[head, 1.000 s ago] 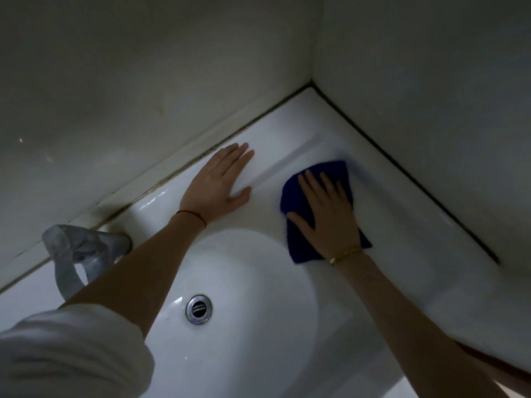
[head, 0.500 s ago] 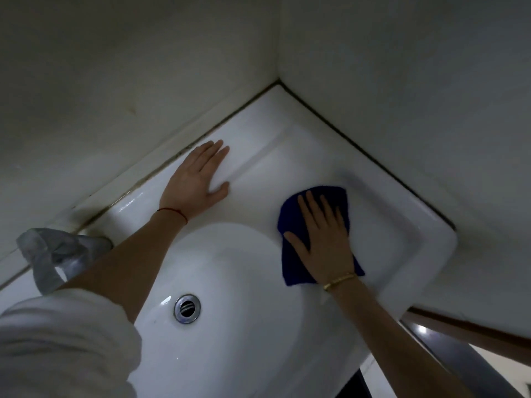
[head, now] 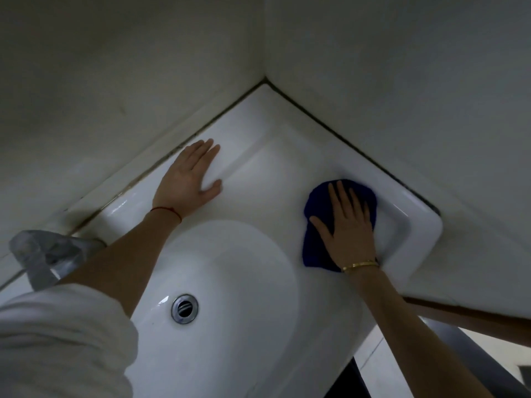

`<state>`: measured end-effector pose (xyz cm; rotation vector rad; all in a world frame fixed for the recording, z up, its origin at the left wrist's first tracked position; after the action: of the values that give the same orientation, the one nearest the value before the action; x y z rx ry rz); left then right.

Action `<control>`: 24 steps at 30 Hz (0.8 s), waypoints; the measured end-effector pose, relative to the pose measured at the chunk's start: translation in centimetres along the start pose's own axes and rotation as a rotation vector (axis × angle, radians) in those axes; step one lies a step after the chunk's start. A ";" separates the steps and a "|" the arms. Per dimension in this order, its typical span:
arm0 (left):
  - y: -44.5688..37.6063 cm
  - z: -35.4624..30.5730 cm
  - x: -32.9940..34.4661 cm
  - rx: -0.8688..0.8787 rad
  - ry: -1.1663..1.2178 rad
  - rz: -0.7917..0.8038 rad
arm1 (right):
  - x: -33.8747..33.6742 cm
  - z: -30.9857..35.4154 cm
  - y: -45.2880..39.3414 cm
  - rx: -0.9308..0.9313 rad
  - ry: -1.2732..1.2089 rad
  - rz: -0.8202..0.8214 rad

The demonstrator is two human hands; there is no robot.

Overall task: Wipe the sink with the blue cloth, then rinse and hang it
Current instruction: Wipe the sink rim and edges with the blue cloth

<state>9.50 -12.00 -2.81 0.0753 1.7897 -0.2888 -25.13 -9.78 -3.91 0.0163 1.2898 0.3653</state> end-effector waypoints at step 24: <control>-0.1 -0.1 0.0 -0.013 -0.009 -0.013 | 2.1 9.0 -6.1 -0.667 0.045 0.119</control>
<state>9.40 -12.12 -2.73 0.0529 1.7833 -0.2865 -14.65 -13.22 -4.64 -0.4824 1.1615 0.8876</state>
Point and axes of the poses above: each hand's wrist, its own y-axis away from the middle knuckle, its own x-axis out of the palm, z = x × y, the point moved 3 cm from there along -y, towards the middle knuckle, and after that the axes turned 7 degrees about z, right-handed, at the moved point
